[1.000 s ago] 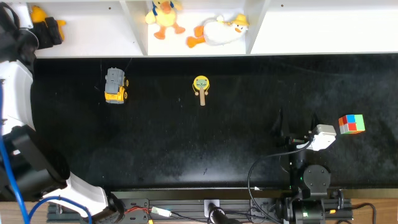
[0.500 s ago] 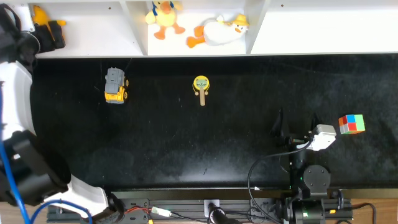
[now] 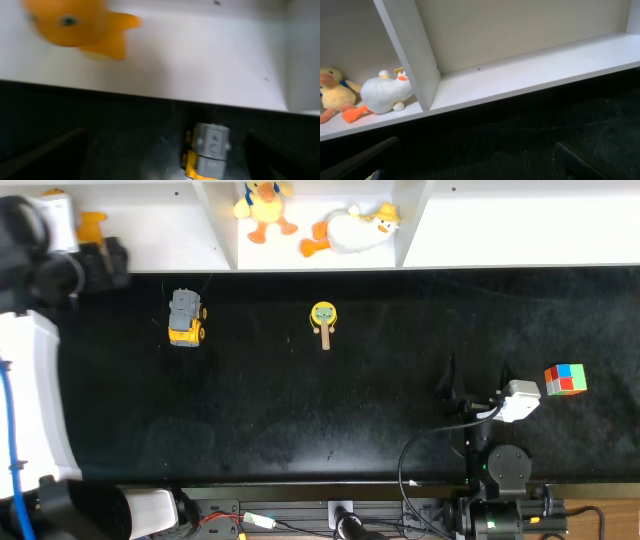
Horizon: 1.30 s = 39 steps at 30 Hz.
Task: Store Toys
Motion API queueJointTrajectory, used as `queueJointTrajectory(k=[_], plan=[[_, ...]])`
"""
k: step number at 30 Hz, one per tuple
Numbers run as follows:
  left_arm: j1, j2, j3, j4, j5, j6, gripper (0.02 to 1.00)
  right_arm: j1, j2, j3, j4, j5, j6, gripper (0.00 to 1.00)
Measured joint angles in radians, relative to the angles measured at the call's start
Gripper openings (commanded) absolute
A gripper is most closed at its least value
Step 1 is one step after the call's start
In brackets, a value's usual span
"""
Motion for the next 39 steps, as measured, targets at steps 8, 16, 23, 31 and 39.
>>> queueJointTrajectory(k=[8,16,23,31,39], plan=[[-0.245,-0.013,-0.156,-0.004,-0.135,-0.033,0.998,0.000,0.000,0.000,0.000,0.000,-0.001,0.996],[-0.264,-0.013,-0.330,0.054,-0.167,-0.071,0.996,0.000,0.000,0.000,0.000,0.000,0.000,0.996],[-0.264,-0.013,-0.506,0.240,-0.133,-0.082,0.996,0.000,0.000,0.000,0.000,0.000,0.000,0.996],[-0.241,-0.013,-0.628,0.416,-0.122,-0.091,0.998,0.000,0.000,0.000,0.000,0.000,0.000,0.996],[-0.229,-0.013,-0.697,0.498,-0.123,-0.095,0.950,0.000,0.000,0.000,0.000,0.000,0.000,0.993]])
